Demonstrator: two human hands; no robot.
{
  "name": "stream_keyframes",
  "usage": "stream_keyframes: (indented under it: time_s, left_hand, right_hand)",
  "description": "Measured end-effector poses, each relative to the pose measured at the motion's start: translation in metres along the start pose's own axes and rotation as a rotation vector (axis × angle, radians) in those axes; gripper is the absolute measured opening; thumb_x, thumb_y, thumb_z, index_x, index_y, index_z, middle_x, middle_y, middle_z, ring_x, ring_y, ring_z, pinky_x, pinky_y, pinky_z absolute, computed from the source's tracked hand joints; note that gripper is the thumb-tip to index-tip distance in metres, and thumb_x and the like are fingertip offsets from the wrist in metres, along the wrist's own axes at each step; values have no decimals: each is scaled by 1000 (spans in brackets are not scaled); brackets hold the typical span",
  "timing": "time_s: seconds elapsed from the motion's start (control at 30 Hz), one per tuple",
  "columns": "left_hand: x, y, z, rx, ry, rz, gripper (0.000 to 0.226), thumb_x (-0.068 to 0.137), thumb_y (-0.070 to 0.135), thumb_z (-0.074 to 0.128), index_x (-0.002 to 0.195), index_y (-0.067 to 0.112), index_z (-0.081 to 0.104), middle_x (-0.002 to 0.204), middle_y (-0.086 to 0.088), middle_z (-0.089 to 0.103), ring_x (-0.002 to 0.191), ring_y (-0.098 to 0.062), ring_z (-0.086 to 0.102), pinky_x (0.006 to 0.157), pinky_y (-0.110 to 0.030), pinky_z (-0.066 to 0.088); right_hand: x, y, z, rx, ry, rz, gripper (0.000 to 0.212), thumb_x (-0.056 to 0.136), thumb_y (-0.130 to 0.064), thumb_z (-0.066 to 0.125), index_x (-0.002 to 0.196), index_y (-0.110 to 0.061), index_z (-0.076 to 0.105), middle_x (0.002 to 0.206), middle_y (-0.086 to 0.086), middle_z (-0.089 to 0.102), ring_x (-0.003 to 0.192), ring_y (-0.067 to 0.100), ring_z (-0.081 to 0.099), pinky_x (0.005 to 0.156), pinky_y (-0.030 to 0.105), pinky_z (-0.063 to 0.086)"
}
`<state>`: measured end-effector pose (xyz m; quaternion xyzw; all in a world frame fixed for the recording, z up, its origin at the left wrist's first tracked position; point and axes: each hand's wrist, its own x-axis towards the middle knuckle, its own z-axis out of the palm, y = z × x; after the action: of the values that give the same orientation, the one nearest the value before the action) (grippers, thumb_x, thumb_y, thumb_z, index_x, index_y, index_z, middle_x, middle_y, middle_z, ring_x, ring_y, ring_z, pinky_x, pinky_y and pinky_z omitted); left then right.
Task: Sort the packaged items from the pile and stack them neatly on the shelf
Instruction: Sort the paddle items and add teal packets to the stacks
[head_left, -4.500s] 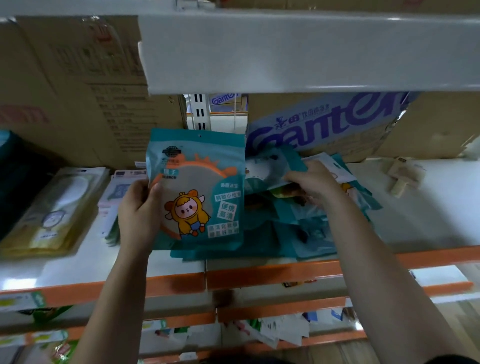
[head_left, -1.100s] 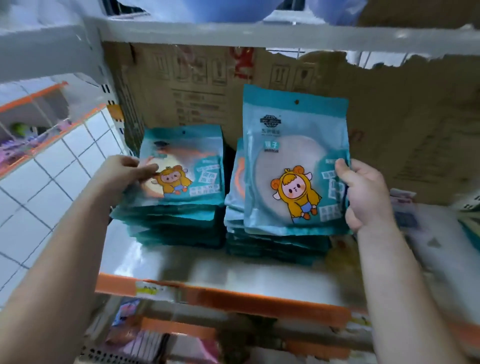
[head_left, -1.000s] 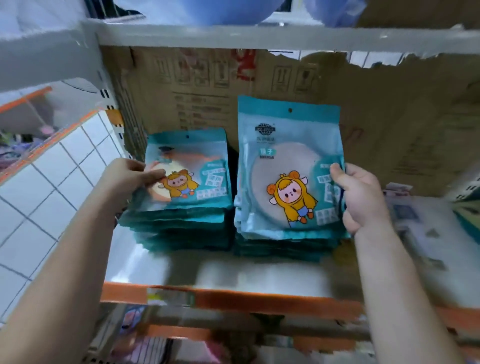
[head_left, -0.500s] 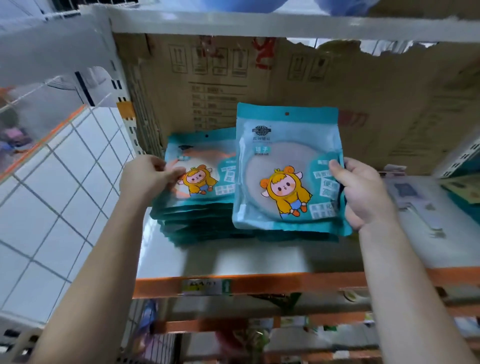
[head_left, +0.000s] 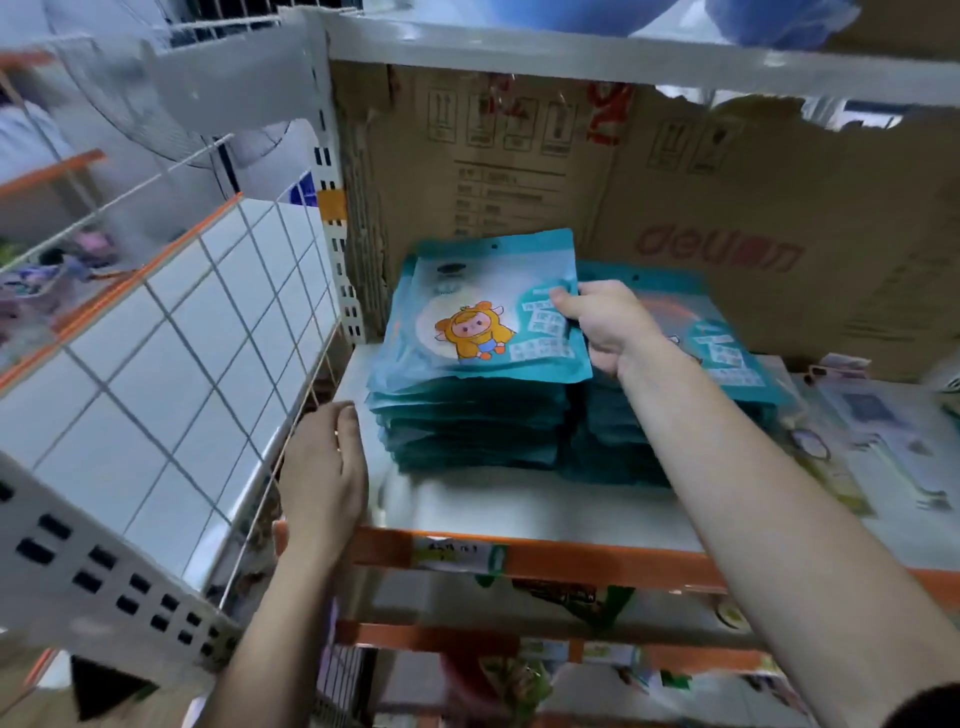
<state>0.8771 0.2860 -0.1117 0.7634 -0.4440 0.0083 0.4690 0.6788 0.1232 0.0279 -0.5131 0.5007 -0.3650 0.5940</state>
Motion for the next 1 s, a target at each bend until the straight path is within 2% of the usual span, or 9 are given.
stream_keyframes:
  time_s: [0.1,0.27,0.37,0.47,0.57,0.7,0.8,0.9,1.0]
  left_hand:
    - [-17,-13,3,73,-81,44,43,97,33,32,103,7,67,96,-13,66,92,-32,58,76,-36,39]
    - [-25,-17,8,301,-143,113,42,96,35,32,89,11,65,81,-11,63,78,-34,57,69,-40,42]
    - [-26,-17,8,342,-138,114,45,96,38,30,86,12,66,80,-10,62,78,-34,56,69,-41,41]
    - [-27,-16,6,343,-132,126,47,95,38,28,85,12,66,78,-9,62,78,-33,55,68,-40,40]
    - [-28,-15,6,333,-129,141,48,95,39,28,85,12,67,78,-9,63,77,-32,55,68,-39,40]
    - [-28,-14,6,325,-119,151,48,95,39,29,84,11,66,77,-9,62,77,-31,55,67,-38,40]
    - [-28,-15,7,334,-123,147,47,95,39,29,83,11,65,77,-9,62,76,-30,55,66,-38,38]
    - [-28,-16,8,335,-119,151,47,95,39,30,81,10,64,76,-9,61,75,-31,55,65,-39,39]
    - [-29,-19,8,297,-117,180,45,96,39,31,77,9,59,73,-7,56,72,-29,52,63,-37,35]
  right_hand:
    - [8,0,4,-178,-16,-15,6,90,-4,65,90,1,62,97,18,70,76,25,70,67,41,61]
    - [8,-4,5,-607,7,-86,41,71,-20,85,101,-3,62,97,13,71,89,29,69,84,48,57]
    - [6,-5,11,-792,88,-175,48,73,-32,83,102,-4,58,102,14,66,93,30,64,84,47,55]
    - [3,-3,13,-935,127,-224,39,80,-36,77,85,-7,51,86,8,57,84,26,55,64,36,45]
    - [-2,0,15,-999,184,-256,39,84,-38,73,85,-10,46,79,2,47,81,22,46,55,32,33]
    - [1,9,16,-1069,229,-345,56,83,-44,73,118,-5,53,113,12,60,109,30,52,76,33,38]
    - [-2,11,13,-1104,240,-384,52,85,-45,69,114,-2,62,114,15,64,108,30,56,84,37,45]
    - [-8,13,11,-1090,231,-413,42,86,-36,68,107,0,70,113,17,67,106,29,61,90,40,50]
    - [-18,16,1,-1002,251,-461,30,85,-21,67,111,-6,72,118,10,67,109,22,60,88,29,47]
